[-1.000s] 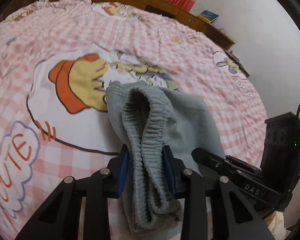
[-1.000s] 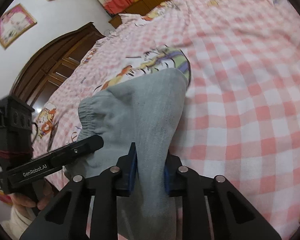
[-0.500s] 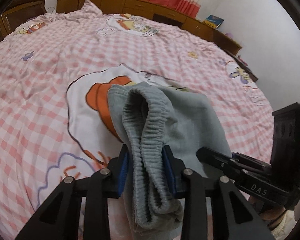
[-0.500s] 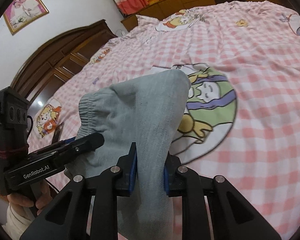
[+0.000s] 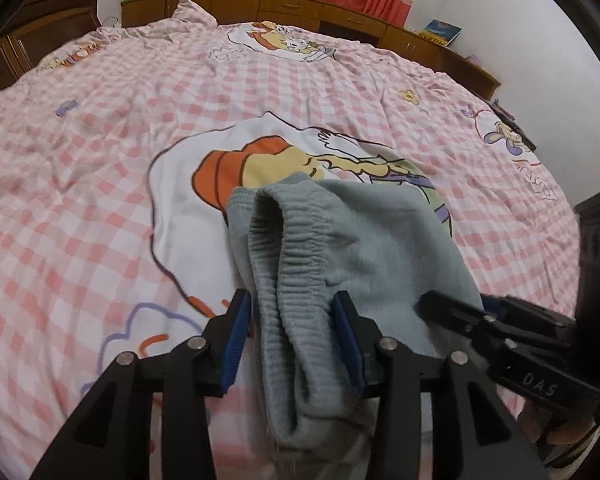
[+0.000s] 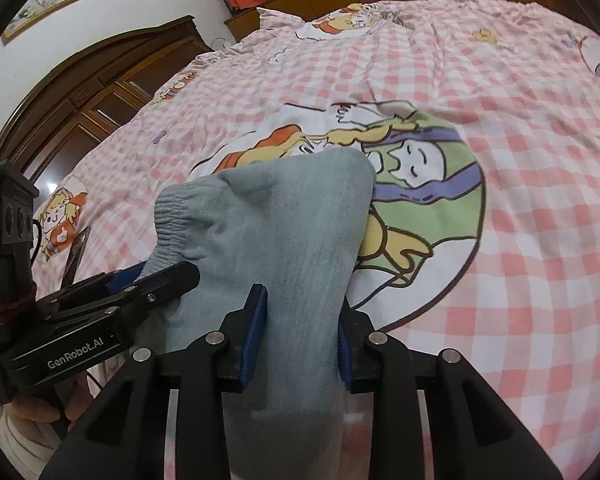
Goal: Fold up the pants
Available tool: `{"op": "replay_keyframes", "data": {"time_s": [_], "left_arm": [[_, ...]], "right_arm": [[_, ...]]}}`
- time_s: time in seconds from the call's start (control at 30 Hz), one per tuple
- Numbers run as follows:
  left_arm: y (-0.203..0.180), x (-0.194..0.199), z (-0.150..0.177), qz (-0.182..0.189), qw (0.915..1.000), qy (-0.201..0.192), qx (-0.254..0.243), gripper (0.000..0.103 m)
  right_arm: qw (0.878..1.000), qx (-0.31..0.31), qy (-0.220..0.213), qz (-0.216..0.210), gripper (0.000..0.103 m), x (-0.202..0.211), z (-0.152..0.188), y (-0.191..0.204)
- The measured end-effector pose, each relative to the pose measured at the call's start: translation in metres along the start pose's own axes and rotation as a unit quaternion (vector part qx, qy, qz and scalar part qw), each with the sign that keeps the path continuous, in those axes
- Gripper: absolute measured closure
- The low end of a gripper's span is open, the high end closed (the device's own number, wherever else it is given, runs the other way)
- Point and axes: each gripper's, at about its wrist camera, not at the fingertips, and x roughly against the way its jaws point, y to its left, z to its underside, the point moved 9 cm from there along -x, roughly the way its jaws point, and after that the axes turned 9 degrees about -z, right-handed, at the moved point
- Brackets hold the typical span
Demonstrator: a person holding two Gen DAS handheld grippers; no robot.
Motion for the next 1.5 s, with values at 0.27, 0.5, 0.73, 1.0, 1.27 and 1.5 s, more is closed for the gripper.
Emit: {"op": "replay_keyframes", "data": {"time_s": [0.27,0.5,0.73,1.0,1.27,1.5], "left_arm": [[0.005,0.042,0.015,-0.007,0.9996,-0.005,0.028,0.054],[0.001,0.059,0.038,-0.023,0.9991,-0.002,0.035,0.054],[-0.002,0.069,0.049,-0.029,0.9990,0.001,0.034,0.051],[-0.005,0.065,0.068,-0.032,0.9987,0.015,0.036,0.033],[-0.003,0.053,0.084,-0.049,0.9974,0.033,0.041,0.026],[-0.005,0.052,0.085,-0.063,0.9968,0.036,0.033,0.025]], "right_arm": [[1.000,0.003,-0.021,0.006,0.070,0.037,0.010,0.007],[1.000,0.001,-0.022,-0.001,0.070,0.055,0.032,0.018],[1.000,0.000,-0.021,-0.007,0.070,0.066,0.045,0.028],[1.000,0.009,-0.008,0.020,0.061,0.069,0.060,0.028],[0.999,0.018,0.007,0.044,0.057,0.064,0.076,0.023],[0.999,0.014,0.008,0.050,0.057,0.065,0.077,0.019]]}}
